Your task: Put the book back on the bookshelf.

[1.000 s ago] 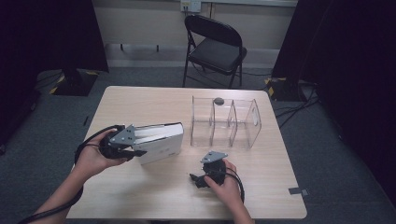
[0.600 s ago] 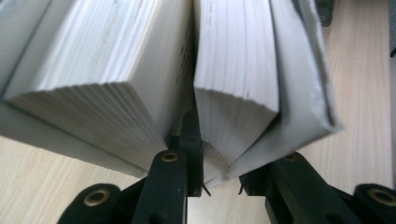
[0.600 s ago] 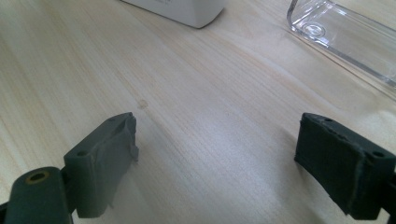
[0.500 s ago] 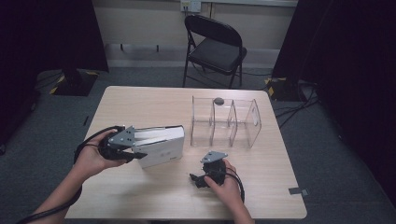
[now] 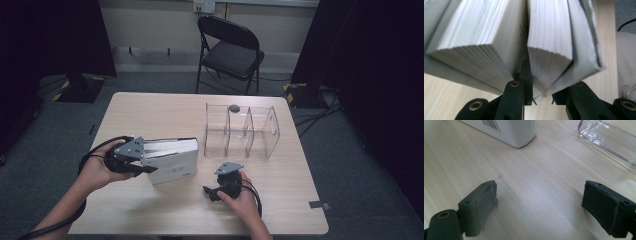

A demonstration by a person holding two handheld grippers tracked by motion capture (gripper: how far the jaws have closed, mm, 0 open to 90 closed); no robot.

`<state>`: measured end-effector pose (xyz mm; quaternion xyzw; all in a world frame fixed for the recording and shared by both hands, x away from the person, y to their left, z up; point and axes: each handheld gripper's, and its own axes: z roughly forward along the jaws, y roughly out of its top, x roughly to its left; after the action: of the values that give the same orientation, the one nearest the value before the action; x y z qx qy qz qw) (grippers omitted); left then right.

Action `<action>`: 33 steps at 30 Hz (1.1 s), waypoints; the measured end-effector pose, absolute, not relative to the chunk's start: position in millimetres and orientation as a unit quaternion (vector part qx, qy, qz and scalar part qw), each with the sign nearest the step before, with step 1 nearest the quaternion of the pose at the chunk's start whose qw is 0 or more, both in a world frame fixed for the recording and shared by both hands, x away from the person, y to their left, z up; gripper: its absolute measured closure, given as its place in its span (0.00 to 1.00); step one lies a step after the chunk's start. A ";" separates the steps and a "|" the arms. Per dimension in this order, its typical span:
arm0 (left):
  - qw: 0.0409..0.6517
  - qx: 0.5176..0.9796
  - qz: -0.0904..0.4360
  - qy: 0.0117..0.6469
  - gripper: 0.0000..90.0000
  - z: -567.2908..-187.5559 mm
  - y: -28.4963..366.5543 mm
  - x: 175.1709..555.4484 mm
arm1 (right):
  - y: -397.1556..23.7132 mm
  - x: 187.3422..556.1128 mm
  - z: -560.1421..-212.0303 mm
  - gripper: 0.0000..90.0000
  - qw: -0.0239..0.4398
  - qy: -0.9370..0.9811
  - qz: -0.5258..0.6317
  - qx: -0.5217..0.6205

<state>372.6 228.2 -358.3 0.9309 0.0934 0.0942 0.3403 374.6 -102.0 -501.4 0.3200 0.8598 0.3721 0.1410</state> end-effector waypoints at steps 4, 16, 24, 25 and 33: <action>0.348 0.929 0.084 0.091 0.83 -358.7 229.5 371.6 | -102.0 374.3 -501.3 0.12 0.140 0.860 0.371 0.322; 0.364 0.921 0.071 0.117 0.83 -361.4 236.6 376.2 | -102.0 374.4 -501.3 0.12 0.140 0.860 0.371 0.322; 0.371 0.916 0.076 0.131 0.82 -363.0 238.3 377.4 | -102.1 374.6 -501.2 0.12 0.141 0.860 0.370 0.321; 0.372 0.916 0.077 0.129 0.81 -363.5 238.8 376.9 | -102.1 374.6 -501.2 0.12 0.140 0.860 0.370 0.322; 0.364 0.915 0.088 0.149 0.69 -366.2 241.4 373.9 | -100.7 375.3 -498.5 0.15 0.136 0.866 0.359 0.321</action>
<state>373.9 241.4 -366.2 0.9150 0.1492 0.0882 0.3643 375.3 -100.7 -498.5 0.3208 0.8659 0.3588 0.1364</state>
